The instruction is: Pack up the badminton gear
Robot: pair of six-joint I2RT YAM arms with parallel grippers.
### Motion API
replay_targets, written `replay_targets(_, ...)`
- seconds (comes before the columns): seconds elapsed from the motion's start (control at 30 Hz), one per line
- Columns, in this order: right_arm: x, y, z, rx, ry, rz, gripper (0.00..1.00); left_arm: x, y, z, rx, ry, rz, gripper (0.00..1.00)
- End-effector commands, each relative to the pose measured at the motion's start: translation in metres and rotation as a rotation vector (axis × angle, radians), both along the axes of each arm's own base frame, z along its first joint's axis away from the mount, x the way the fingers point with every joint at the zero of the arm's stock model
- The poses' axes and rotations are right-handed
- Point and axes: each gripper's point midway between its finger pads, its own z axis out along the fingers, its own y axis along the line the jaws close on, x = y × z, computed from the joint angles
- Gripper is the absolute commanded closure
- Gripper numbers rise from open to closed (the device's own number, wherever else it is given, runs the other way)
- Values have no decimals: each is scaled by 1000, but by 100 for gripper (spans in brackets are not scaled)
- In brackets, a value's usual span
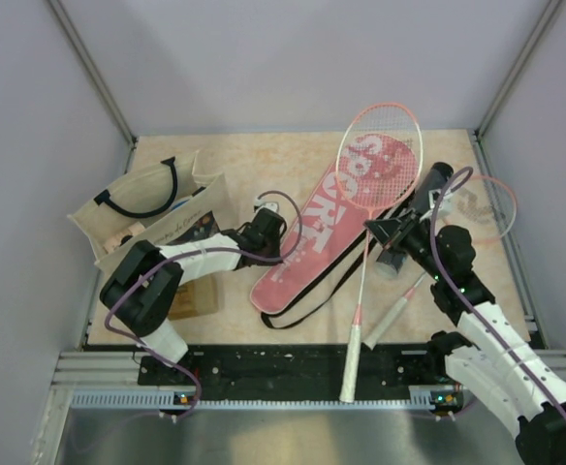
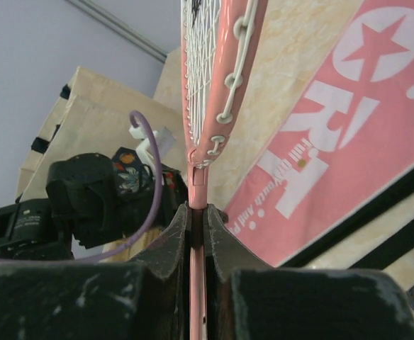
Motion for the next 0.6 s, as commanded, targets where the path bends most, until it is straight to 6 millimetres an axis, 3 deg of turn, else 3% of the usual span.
replay_targets(0.0, 1, -5, 0, -17, -22, -13, 100, 24, 53, 13, 61, -48, 327, 100)
replay_targets(0.17, -2, -8, -4, -28, -16, -23, 100, 26, 82, 9, 103, -36, 477, 100)
replay_targets(0.37, -2, -9, -4, -42, -13, -27, 100, 28, 78, 17, 66, -55, 461, 100)
replay_targets(0.4, -3, -10, -3, -42, -13, -28, 100, 30, 75, 22, 66, -61, 432, 97)
replay_targets(0.5, -4, -11, -5, -48, -6, -32, 100, 34, 66, 39, 76, -74, 344, 62)
replay_targets(0.57, -5, -12, -5, -49, 2, -35, 100, 35, 54, 52, 98, -94, 216, 56)
